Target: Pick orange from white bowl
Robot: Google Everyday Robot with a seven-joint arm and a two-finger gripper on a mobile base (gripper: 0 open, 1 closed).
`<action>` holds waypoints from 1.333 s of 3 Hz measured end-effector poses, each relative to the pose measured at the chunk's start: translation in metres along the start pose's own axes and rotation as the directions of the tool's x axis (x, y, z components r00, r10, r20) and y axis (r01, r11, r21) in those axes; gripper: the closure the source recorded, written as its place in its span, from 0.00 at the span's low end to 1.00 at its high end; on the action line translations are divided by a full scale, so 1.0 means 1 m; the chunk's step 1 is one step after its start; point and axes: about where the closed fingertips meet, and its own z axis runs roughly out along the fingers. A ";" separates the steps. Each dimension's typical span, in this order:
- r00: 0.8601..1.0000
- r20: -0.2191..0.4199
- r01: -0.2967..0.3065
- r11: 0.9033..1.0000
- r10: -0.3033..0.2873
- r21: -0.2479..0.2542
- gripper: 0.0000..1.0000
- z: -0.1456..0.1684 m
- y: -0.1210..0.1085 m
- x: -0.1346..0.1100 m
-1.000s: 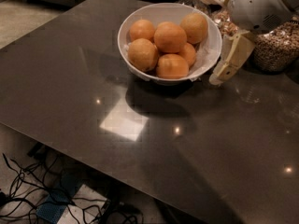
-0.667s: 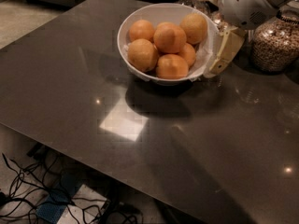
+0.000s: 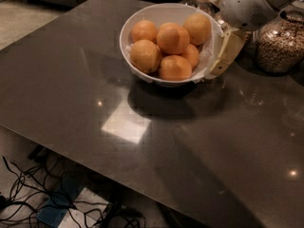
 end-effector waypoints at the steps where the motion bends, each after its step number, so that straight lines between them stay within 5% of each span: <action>1: 0.999 0.000 -0.038 0.999 0.038 0.020 0.00 0.008 -0.013 0.012; 4: 0.993 0.035 -0.111 0.992 0.110 0.056 0.07 0.030 -0.040 0.035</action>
Offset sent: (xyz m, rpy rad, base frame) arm 0.0575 -0.0215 -0.0132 0.0699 -0.0016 -0.1114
